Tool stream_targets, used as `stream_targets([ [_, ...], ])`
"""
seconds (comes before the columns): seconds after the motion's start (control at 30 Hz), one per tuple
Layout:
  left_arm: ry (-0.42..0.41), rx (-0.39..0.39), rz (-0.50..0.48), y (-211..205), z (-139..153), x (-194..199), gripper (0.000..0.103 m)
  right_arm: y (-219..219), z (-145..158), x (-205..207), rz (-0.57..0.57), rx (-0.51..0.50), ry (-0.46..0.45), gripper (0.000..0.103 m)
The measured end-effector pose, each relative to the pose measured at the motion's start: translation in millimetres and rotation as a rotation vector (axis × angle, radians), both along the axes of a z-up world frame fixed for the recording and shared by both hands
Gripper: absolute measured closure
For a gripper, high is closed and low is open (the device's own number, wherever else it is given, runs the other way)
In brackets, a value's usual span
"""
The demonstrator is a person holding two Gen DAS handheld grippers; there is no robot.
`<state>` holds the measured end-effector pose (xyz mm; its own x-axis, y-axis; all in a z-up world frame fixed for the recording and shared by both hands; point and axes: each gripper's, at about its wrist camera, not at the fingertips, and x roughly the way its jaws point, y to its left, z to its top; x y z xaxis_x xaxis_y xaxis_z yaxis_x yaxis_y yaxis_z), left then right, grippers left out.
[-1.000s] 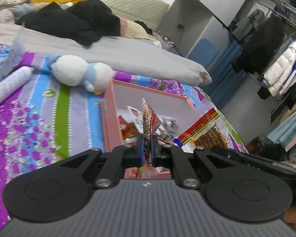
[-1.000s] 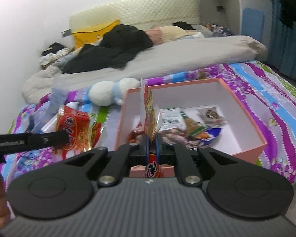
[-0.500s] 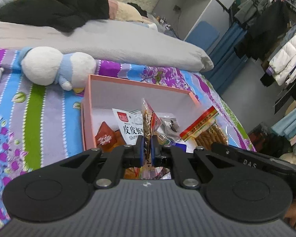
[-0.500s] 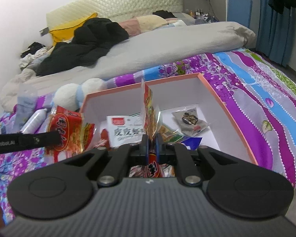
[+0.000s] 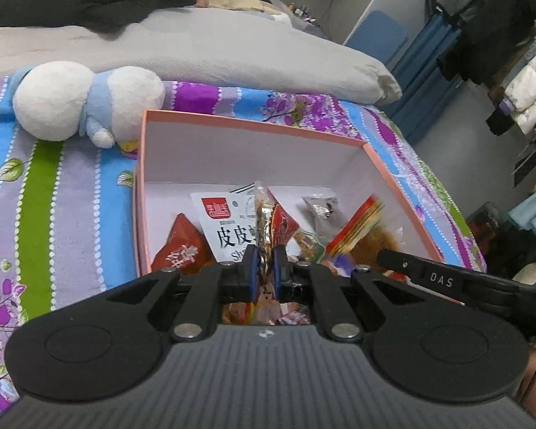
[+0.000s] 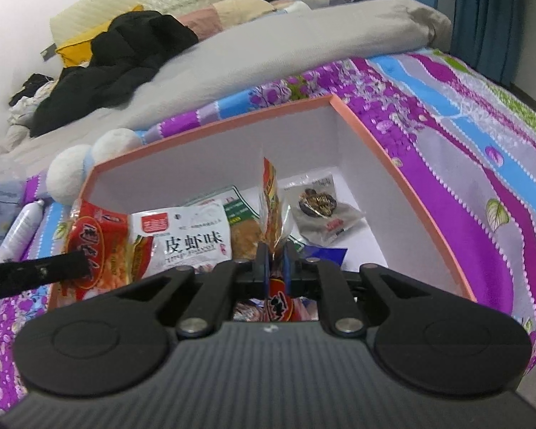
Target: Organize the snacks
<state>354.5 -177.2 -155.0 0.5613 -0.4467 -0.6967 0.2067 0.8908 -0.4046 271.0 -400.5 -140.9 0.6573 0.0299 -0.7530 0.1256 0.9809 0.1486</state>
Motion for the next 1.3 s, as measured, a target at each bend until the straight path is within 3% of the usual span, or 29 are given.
stream_targets([
  [0.03,0.011,0.007,0.009,0.7,-0.2,0.3,0.087,-1.0,-0.7,0.0,-0.007,0.002,0.005,0.063],
  [0.07,0.025,0.009,0.018,1.7,-1.0,1.5,0.081,-1.9,-0.9,-0.5,-0.013,0.008,0.009,0.038],
  [0.13,0.034,0.0,0.03,5.8,0.8,0.4,0.045,-3.1,0.9,-3.5,-0.02,-0.002,-0.003,0.026],
  [0.2,0.01,0.001,0.04,9.5,7.7,-5.5,0.035,-4.8,4.8,-6.2,-0.022,0.002,-0.008,0.027],
  [0.5,-0.088,0.005,0.041,22.6,64.5,-47.5,0.031,2.7,51.4,-45.8,-0.021,0.021,-0.101,0.027],
  [0.7,-0.148,0.006,0.037,34.9,100.6,-95.8,0.031,17.1,88.8,-84.9,-0.008,0.028,-0.176,0.027],
  [1.3,-0.298,0.025,-0.005,74.1,170.6,-233.0,0.031,64.1,154.3,-204.2,0.026,0.023,-0.304,0.027],
])
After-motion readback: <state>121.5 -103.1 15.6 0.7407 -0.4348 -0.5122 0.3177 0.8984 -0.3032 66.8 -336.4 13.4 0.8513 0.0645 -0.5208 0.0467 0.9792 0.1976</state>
